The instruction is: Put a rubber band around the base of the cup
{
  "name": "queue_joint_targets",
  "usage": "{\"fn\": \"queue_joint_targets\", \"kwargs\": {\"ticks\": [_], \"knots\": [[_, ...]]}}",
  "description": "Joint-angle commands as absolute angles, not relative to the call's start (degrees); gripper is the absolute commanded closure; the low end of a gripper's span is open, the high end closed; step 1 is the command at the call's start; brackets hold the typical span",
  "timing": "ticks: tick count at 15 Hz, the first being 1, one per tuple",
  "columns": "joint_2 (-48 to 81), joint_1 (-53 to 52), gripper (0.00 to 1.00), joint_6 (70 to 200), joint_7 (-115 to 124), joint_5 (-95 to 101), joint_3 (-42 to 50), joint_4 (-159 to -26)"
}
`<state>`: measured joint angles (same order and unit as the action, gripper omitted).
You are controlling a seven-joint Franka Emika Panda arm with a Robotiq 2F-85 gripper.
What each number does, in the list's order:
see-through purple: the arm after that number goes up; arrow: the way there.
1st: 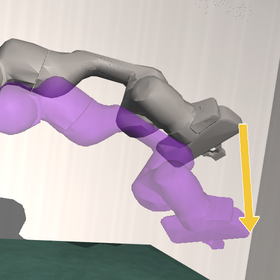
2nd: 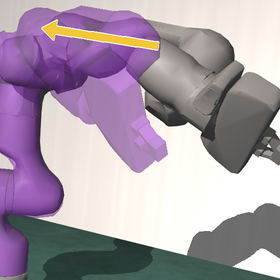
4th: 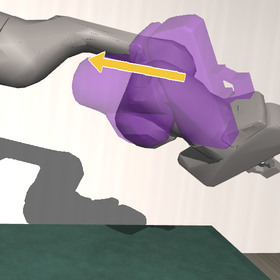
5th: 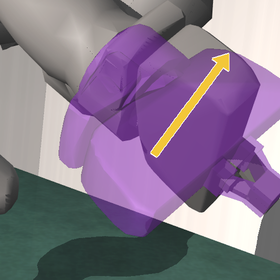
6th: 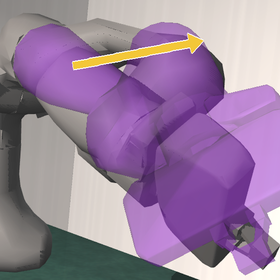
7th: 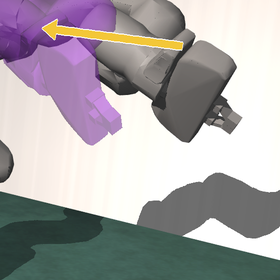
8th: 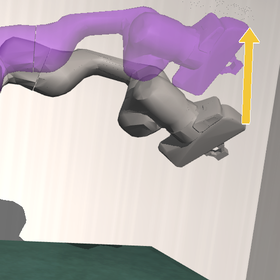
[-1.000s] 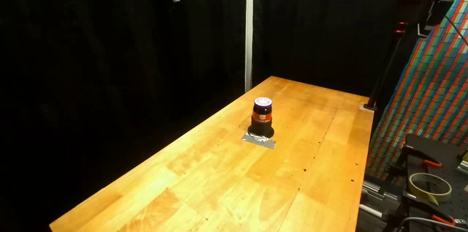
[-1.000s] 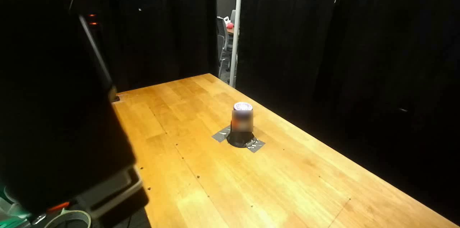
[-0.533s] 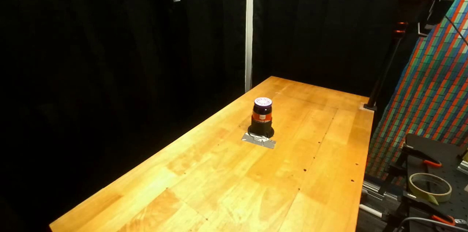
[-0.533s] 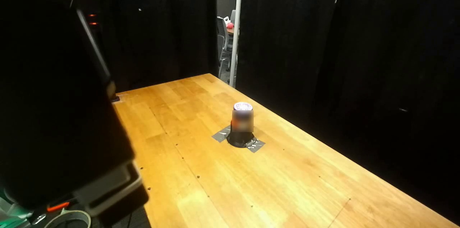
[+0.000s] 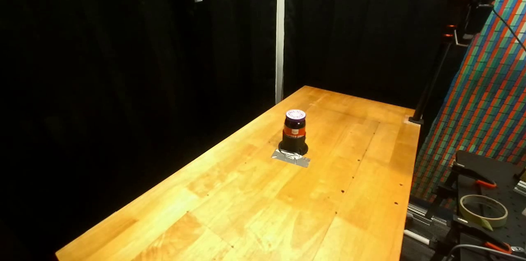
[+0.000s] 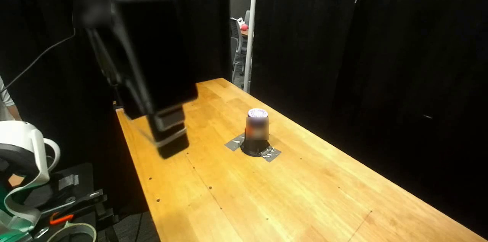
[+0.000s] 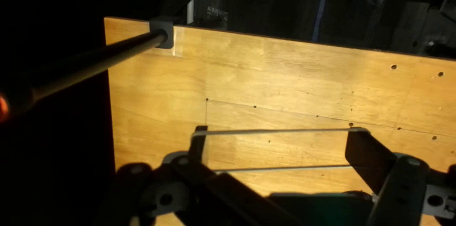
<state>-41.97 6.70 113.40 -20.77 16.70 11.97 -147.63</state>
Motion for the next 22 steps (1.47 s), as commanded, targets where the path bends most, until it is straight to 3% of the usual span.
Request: {"fn": "queue_joint_targets", "kwargs": {"ticks": [1,15,22], "knots": [[-33.06,2.26,0.00,111.34,-17.70,13.59,7.81,-141.48],[-3.26,-3.98,0.00,116.48,-5.44,-1.92,-1.00,-122.74],[7.01,-4.85,0.00,129.55,-2.17,-0.69,-3.98,-116.81]]}}
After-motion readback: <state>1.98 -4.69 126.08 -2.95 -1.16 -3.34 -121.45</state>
